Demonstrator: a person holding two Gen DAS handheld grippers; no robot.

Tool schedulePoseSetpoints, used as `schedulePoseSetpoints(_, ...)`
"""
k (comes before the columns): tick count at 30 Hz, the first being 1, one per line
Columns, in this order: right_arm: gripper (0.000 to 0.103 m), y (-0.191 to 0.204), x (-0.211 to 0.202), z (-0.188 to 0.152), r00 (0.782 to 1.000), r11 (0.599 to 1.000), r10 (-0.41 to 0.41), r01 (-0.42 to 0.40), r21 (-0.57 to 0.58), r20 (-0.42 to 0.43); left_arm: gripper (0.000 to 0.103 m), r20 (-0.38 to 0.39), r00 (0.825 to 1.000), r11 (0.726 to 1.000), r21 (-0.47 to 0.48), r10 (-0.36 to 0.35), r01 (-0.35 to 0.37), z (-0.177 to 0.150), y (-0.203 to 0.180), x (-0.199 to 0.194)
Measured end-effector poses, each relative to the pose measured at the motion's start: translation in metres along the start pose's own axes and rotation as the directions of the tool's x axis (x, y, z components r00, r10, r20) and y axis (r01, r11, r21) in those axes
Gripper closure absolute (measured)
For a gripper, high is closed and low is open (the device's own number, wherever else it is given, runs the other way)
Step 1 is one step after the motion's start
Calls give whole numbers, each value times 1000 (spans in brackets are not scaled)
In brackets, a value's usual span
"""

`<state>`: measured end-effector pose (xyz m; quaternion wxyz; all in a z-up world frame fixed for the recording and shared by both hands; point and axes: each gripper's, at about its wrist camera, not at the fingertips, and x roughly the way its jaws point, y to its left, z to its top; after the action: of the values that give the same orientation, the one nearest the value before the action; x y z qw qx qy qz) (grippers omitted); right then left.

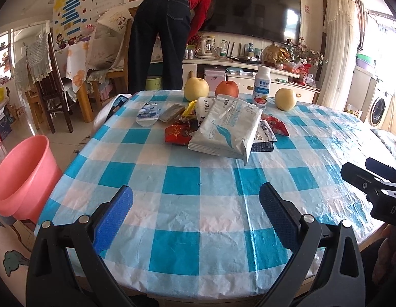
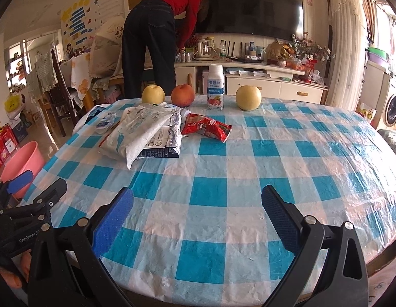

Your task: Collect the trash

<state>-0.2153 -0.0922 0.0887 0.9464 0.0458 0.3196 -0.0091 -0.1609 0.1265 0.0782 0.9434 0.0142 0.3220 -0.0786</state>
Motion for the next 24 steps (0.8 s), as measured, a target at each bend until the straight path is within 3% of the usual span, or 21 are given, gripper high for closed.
schedulePoseSetpoints(8,4,-18,21,10,997,997,58,-56,54,-44,3,2,1000,991,134,-30,29,17,-22,25)
schedulePoseSetpoints(14,4,-45,51,23,989,982,112,-96,164,-92,3,-18,1000,976,218,-20,23,39,-41,61)
schedulePoseSetpoints(17,5,-59,67,30,983,966,147,-118,231,-113,3,-23,999,972,232,-25,29,52,-46,77)
schedulePoseSetpoints(24,6,-65,103,53,981,971,150,-122,208,-126,3,-71,996,970,234,-51,67,70,-51,115)
